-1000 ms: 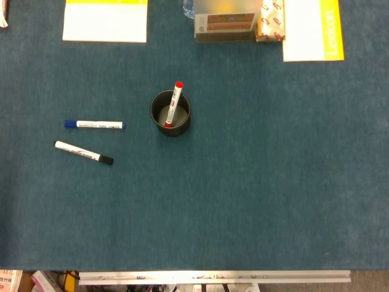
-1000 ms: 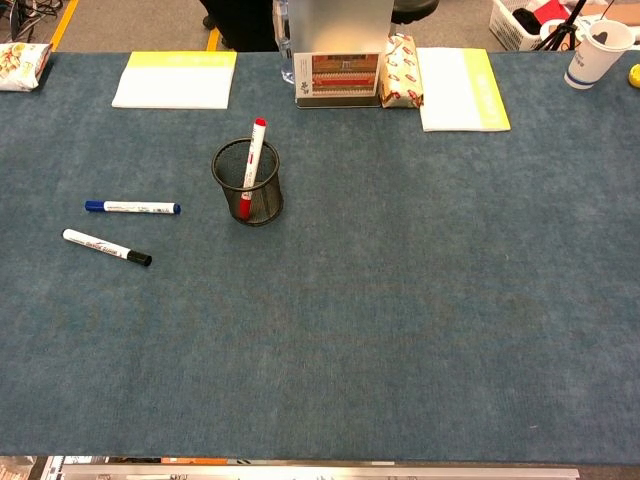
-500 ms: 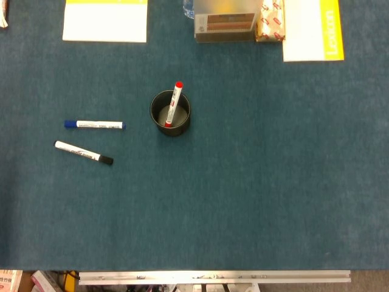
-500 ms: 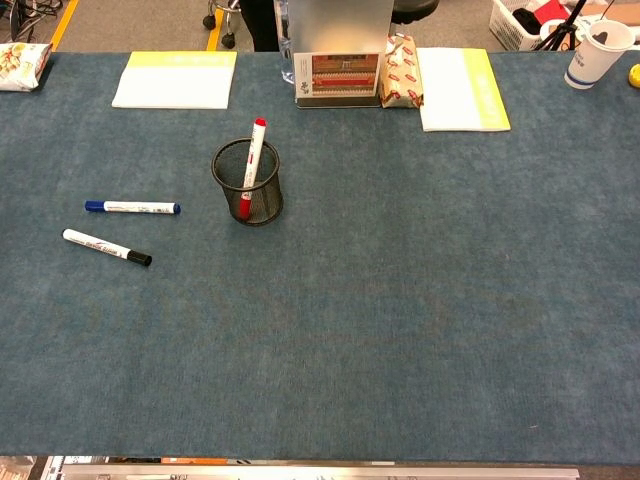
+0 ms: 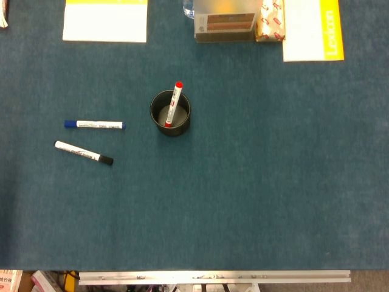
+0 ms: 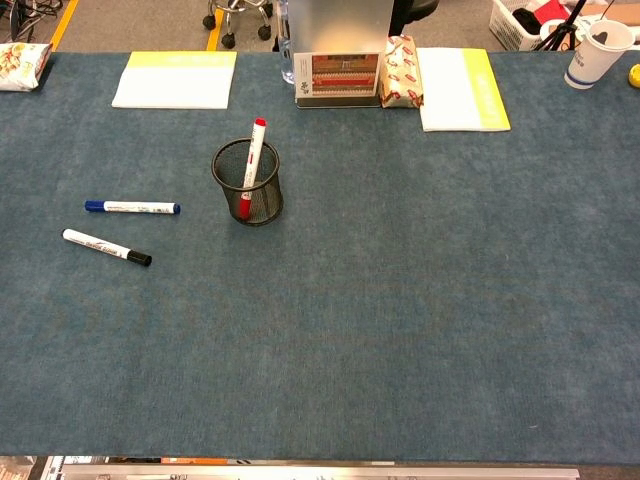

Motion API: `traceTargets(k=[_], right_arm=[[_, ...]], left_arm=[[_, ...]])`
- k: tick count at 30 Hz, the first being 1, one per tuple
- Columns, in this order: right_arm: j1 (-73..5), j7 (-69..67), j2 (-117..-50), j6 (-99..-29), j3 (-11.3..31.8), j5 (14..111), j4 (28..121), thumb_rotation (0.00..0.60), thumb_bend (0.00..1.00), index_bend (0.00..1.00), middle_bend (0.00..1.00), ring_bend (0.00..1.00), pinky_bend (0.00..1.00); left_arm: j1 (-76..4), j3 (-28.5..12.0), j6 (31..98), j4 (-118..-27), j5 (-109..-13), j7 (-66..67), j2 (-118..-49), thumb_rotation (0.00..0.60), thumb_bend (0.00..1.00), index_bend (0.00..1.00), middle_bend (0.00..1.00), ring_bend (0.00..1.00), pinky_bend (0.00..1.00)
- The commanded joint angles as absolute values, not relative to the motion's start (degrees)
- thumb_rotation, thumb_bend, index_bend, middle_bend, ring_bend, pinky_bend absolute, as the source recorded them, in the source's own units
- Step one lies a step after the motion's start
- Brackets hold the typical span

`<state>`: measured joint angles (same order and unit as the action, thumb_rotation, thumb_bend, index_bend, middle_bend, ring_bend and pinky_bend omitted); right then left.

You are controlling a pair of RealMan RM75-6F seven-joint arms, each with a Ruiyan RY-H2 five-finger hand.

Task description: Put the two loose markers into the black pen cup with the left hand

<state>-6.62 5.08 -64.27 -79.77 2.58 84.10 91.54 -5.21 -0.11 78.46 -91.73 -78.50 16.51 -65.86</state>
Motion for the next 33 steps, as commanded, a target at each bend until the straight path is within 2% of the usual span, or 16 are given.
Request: traceTargets(k=[1,4,6,9,14,22,33], right_arm=[[-6.25,6.04,-64.10,-80.44,2.49,84.17,92.18,0.600,0.11,0.48,0.39,0.42,0.53],[-5.71,7.21,-63.98,-81.76,2.39,84.75,92.99,0.600,0.11,0.48,0.39,0.42,0.48],[-5.40,7.71,-63.88,-82.50,2.42,84.95,93.44,0.600,0.11,0.48,0.39,0.42,0.45],[-5.19,7.95,-63.72,-83.02,2.57,84.95,93.82,0.600,0.11,0.48,0.39,0.42,0.44],[-5.25,7.86,-63.64,-82.69,2.66,84.72,93.84,0.600,0.11,0.48,0.39,0.42,0.44],[-5.43,7.91,-63.77,-82.12,2.64,84.57,93.78,0.600,0.11,0.48,0.39,0.42,0.44],[-5.54,8.25,-63.88,-81.49,2.60,84.17,93.72,0.600,0.11,0.48,0.39,0.42,0.44]], left_arm=[[-5.67,0.63,76.39,-92.11,-78.10,16.32,-65.92,0.600,0.44,0.39,0.29,0.31,0.40],[-6.23,1.32,74.43,-92.30,-78.00,16.30,-66.02,0.600,0.44,0.39,0.26,0.21,0.30],[-6.55,1.69,73.32,-92.17,-77.93,16.07,-66.27,0.600,0.44,0.39,0.19,0.11,0.22],[-6.83,1.95,72.15,-92.87,-77.89,14.28,-66.43,0.600,0.44,0.36,0.11,0.04,0.17],[-8.11,1.48,70.29,-93.28,-77.53,13.16,-66.59,0.600,0.44,0.29,0.07,0.03,0.17],[-12.12,-0.40,64.04,-96.26,-73.09,14.22,-66.92,0.600,0.44,0.35,0.07,0.03,0.17],[-17.65,-1.35,58.72,-95.78,-69.85,20.47,-69.23,0.600,0.44,0.34,0.06,0.03,0.16]])
